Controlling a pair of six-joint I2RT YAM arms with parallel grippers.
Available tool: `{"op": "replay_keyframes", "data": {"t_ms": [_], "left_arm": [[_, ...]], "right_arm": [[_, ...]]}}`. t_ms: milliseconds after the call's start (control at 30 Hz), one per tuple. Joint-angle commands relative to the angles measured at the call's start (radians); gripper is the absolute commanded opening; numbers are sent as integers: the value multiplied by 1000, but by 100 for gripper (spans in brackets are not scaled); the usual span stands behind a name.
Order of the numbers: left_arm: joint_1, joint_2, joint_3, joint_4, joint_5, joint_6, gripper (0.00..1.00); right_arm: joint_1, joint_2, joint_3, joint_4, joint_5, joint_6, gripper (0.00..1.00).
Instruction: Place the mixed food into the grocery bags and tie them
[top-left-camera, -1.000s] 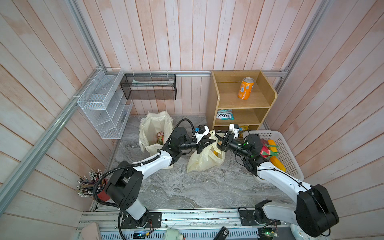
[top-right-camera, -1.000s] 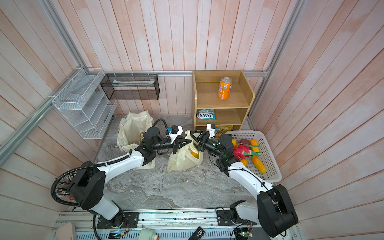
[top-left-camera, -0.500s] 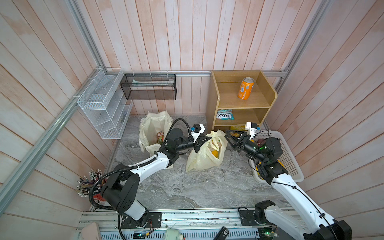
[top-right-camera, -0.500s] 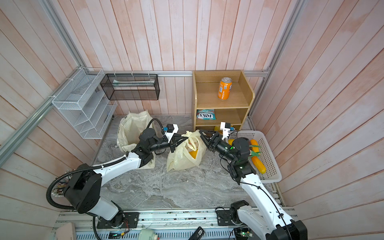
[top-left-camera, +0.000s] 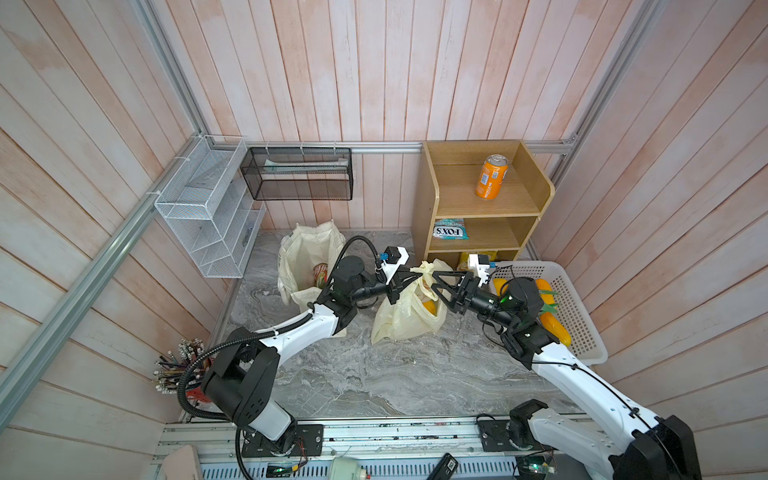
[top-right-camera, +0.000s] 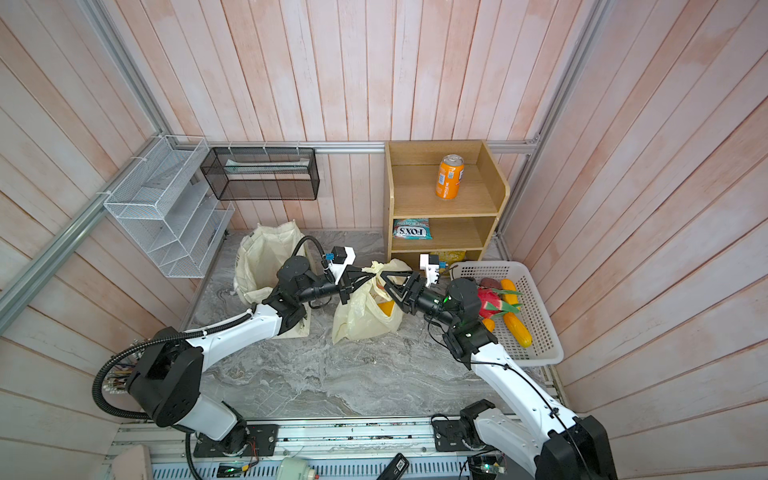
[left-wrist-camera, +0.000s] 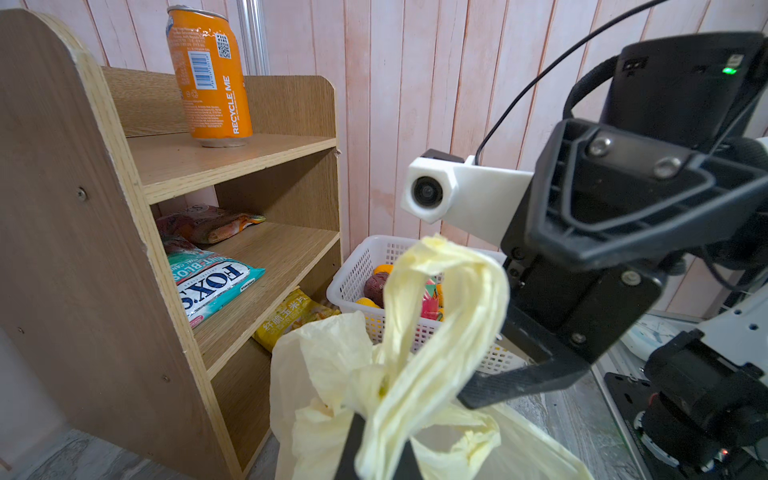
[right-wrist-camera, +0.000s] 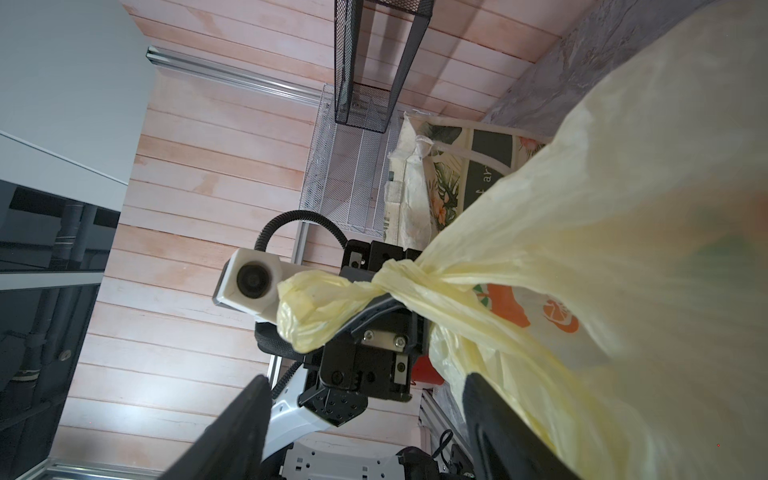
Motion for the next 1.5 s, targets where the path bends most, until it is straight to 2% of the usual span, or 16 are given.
{"op": "replay_keyframes", "data": {"t_ms": [0, 600, 633, 767, 1167, 1467], "left_arm": [[-3, 0, 17, 6, 18, 7, 0], [-12, 2, 16, -13, 81, 33, 0], [-13, 1, 16, -16, 81, 37, 0], [-13, 4, 19, -24, 75, 45, 0], [-12, 7, 17, -7, 12, 49, 0], [-12, -3, 26, -10, 16, 51, 0]], "right_arm": [[8, 24, 10, 76, 12, 18, 74], [5, 126, 32, 165, 40, 27, 74], [5, 129, 32, 173, 36, 64, 74], [6, 132, 34, 186, 30, 73, 74], [-5, -21, -29, 45, 59, 44, 73], [-19, -122, -72, -150, 101, -82, 71]]}}
